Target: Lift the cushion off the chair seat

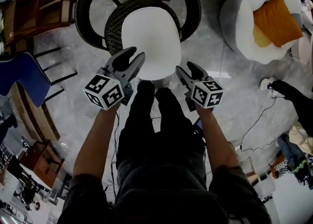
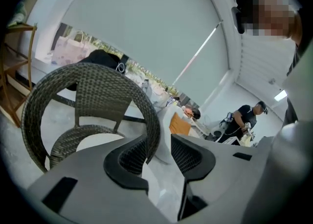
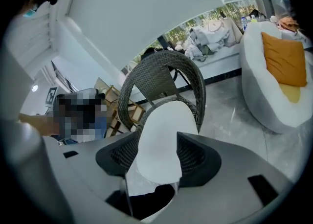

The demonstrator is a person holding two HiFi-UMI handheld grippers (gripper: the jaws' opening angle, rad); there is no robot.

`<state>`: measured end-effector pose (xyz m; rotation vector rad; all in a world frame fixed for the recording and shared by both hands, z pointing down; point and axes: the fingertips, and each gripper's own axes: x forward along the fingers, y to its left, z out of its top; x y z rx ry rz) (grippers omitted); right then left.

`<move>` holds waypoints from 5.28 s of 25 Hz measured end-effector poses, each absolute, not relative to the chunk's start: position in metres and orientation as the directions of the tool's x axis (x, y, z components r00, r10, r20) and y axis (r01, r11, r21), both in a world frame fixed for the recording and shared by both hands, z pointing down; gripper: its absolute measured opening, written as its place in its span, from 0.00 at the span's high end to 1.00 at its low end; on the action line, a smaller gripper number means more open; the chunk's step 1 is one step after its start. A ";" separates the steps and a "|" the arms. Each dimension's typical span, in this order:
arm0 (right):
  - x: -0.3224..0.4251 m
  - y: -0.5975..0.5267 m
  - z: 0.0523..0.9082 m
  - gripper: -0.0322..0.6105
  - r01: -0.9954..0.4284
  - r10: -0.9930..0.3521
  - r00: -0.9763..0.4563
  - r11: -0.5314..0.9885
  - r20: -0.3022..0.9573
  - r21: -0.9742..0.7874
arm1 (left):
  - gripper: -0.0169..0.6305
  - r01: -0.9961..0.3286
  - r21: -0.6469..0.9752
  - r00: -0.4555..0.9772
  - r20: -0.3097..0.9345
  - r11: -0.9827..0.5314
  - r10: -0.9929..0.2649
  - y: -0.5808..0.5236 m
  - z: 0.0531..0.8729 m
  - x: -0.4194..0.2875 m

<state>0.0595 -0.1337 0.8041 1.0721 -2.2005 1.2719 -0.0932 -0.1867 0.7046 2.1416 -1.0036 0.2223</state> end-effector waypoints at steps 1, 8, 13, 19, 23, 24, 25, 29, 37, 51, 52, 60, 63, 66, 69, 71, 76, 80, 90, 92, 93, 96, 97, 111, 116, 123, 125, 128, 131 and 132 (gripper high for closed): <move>0.061 -0.133 0.818 0.64 -0.775 -0.420 -0.630 0.289 0.654 -0.561 | 0.75 -0.716 0.563 0.683 0.446 -0.412 -0.578 -0.186 0.718 -0.090; 0.074 -0.113 0.910 0.61 -0.817 -0.362 -0.575 0.207 0.734 -0.538 | 0.74 -0.693 0.605 0.714 0.494 -0.394 -0.497 -0.177 0.797 -0.076; 0.077 -0.100 0.956 0.61 -0.822 -0.315 -0.568 0.175 0.760 -0.542 | 0.74 -0.689 0.611 0.719 0.506 -0.390 -0.477 -0.179 0.827 -0.077; 0.072 -0.095 0.994 0.61 -0.804 -0.293 -0.591 0.132 0.752 -0.580 | 0.74 -0.688 0.621 0.720 0.521 -0.375 -0.459 -0.173 0.856 -0.077; 0.060 -0.094 1.010 0.61 -0.778 -0.271 -0.622 0.108 0.735 -0.619 | 0.74 -0.690 0.627 0.718 0.532 -0.362 -0.448 -0.168 0.868 -0.081; 0.057 -0.094 1.013 0.62 -0.776 -0.265 -0.625 0.107 0.734 -0.621 | 0.74 -0.692 0.627 0.717 0.535 -0.359 -0.447 -0.167 0.869 -0.083; 0.056 -0.093 1.014 0.66 -0.776 -0.259 -0.625 0.110 0.736 -0.620 | 0.74 -0.693 0.626 0.716 0.538 -0.358 -0.445 -0.166 0.870 -0.084; 0.056 -0.093 1.005 0.79 -0.789 -0.229 -0.614 0.137 0.756 -0.599 | 0.74 -0.692 0.629 0.717 0.541 -0.354 -0.440 -0.164 0.862 -0.088; 0.043 -0.111 0.932 0.90 -0.766 -0.295 -0.643 0.265 0.707 -0.586 | 0.74 -0.681 0.628 0.724 0.500 -0.376 -0.476 -0.171 0.811 -0.091; -0.006 -0.153 0.738 0.91 -0.678 -0.386 -0.733 0.483 0.560 -0.554 | 0.74 -0.696 0.573 0.701 0.413 -0.433 -0.582 -0.181 0.657 -0.110; -0.007 -0.160 0.725 0.91 -0.675 -0.397 -0.736 0.495 0.549 -0.547 | 0.74 -0.697 0.566 0.700 0.404 -0.440 -0.589 -0.184 0.646 -0.111; -0.006 -0.193 0.602 0.91 -0.655 -0.479 -0.756 0.549 0.446 -0.520 | 0.74 -0.697 0.517 0.695 0.318 -0.497 -0.645 -0.205 0.542 -0.107; -0.005 -0.204 0.553 0.91 -0.636 -0.510 -0.771 0.587 0.380 -0.502 | 0.74 -0.699 0.485 0.692 0.273 -0.526 -0.668 -0.214 0.501 -0.104; -0.004 -0.216 0.506 0.91 -0.620 -0.533 -0.783 0.632 0.319 -0.465 | 0.74 -0.702 0.449 0.688 0.228 -0.553 -0.689 -0.223 0.461 -0.102; -0.005 -0.223 0.459 0.91 -0.608 -0.550 -0.792 0.673 0.265 -0.421 | 0.74 -0.706 0.414 0.683 0.184 -0.575 -0.706 -0.225 0.419 -0.103; -0.006 -0.228 0.427 0.91 -0.602 -0.564 -0.795 0.692 0.222 -0.398 | 0.74 -0.713 0.386 0.676 0.155 -0.586 -0.720 -0.226 0.391 -0.108; -0.006 -0.241 0.359 0.91 -0.595 -0.598 -0.794 0.727 0.110 -0.343 | 0.74 -0.735 0.315 0.654 0.090 -0.601 -0.751 -0.235 0.330 -0.122; -0.005 -0.245 0.314 0.91 -0.583 -0.598 -0.800 0.758 0.043 -0.293 | 0.74 -0.744 0.260 0.647 0.046 -0.616 -0.761 -0.242 0.294 -0.126; 0.000 -0.252 0.220 0.91 -0.568 -0.588 -0.805 0.804 -0.086 -0.177 | 0.74 -0.747 0.145 0.648 -0.059 -0.649 -0.759 -0.256 0.211 -0.115; -0.001 -0.251 0.207 0.91 -0.564 -0.581 -0.807 0.811 -0.105 -0.156 | 0.74 -0.749 0.132 0.644 -0.082 -0.649 -0.760 -0.255 0.200 -0.114; -0.001 -0.250 0.201 0.91 -0.561 -0.577 -0.809 0.815 -0.113 -0.146 | 0.74 -0.750 0.125 0.643 -0.092 -0.649 -0.761 -0.255 0.194 -0.114; -0.001 -0.249 0.185 0.91 -0.555 -0.568 -0.812 0.822 -0.134 -0.128 | 0.75 -0.753 0.113 0.639 -0.108 -0.648 -0.761 -0.256 0.182 -0.113; 0.000 -0.248 0.181 0.91 -0.554 -0.567 -0.812 0.823 -0.139 -0.124 | 0.75 -0.754 0.111 0.638 -0.112 -0.648 -0.762 -0.256 0.178 -0.112; 0.000 -0.241 0.162 0.91 -0.539 -0.550 -0.819 0.835 -0.162 -0.110 | 0.76 -0.763 0.098 0.629 -0.117 -0.639 -0.769 -0.252 0.167 -0.113; 0.002 -0.241 0.162 0.91 -0.538 -0.549 -0.820 0.836 -0.161 -0.109 | 0.76 -0.762 0.100 0.630 -0.116 -0.640 -0.768 -0.250 0.167 -0.111; 0.000 -0.240 0.160 0.91 -0.537 -0.548 -0.821 0.837 -0.158 -0.110 | 0.76 -0.763 0.098 0.629 -0.114 -0.639 -0.769 -0.250 0.165 -0.112; -0.001 -0.240 0.161 0.91 -0.537 -0.548 -0.821 0.837 -0.158 -0.110 | 0.76 -0.764 0.101 0.627 -0.114 -0.637 -0.770 -0.250 0.165 -0.113; 0.000 -0.239 0.161 0.91 -0.537 -0.548 -0.821 0.837 -0.160 -0.110 | 0.76 -0.765 0.101 0.627 -0.115 -0.637 -0.771 -0.249 0.166 -0.113; 0.001 -0.240 0.159 0.91 -0.537 -0.548 -0.821 0.837 -0.161 -0.110 | 0.76 -0.764 0.100 0.627 -0.114 -0.637 -0.770 -0.249 0.166 -0.111; 0.001 -0.240 0.159 0.91 -0.537 -0.548 -0.821 0.837 -0.161 -0.110 | 0.76 -0.764 0.100 0.628 -0.115 -0.638 -0.770 -0.249 0.166 -0.111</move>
